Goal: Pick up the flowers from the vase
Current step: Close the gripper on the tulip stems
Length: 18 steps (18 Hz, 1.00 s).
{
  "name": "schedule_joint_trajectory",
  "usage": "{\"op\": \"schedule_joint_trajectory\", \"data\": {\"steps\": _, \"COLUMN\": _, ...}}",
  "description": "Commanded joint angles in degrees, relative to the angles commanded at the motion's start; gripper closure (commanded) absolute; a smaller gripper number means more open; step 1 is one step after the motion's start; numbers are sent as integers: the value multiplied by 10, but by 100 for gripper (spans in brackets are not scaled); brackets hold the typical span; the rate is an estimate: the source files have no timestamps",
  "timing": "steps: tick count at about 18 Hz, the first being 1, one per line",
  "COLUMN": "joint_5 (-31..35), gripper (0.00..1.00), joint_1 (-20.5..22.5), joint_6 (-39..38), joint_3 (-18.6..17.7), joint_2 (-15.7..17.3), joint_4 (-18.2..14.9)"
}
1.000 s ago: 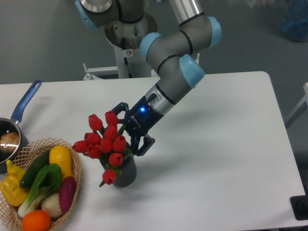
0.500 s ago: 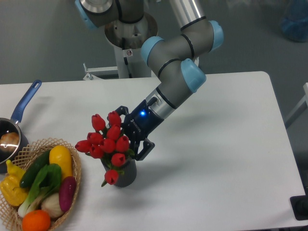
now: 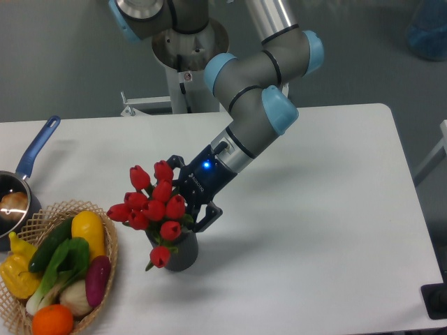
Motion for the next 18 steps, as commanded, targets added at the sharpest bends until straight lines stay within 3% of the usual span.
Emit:
{"op": "schedule_joint_trajectory", "data": {"steps": 6, "joint_5": -18, "gripper": 37, "joint_1": 0, "joint_6": -5, "joint_3": 0, "joint_2": 1, "joint_4": 0}}
{"op": "schedule_joint_trajectory", "data": {"steps": 12, "joint_5": -20, "gripper": 43, "joint_1": 1, "joint_6": -9, "joint_3": 0, "joint_2": 1, "joint_4": 1}}
{"op": "schedule_joint_trajectory", "data": {"steps": 13, "joint_5": -20, "gripper": 52, "joint_1": 2, "joint_6": -9, "joint_3": 0, "joint_2": 2, "joint_4": 1}}
{"op": "schedule_joint_trajectory", "data": {"steps": 14, "joint_5": -20, "gripper": 54, "joint_1": 3, "joint_6": -9, "joint_3": -1, "joint_2": 1, "joint_4": 1}}
{"op": "schedule_joint_trajectory", "data": {"steps": 18, "joint_5": -32, "gripper": 54, "joint_1": 6, "joint_6": -9, "joint_3": -2, "joint_2": 1, "joint_4": 3}}
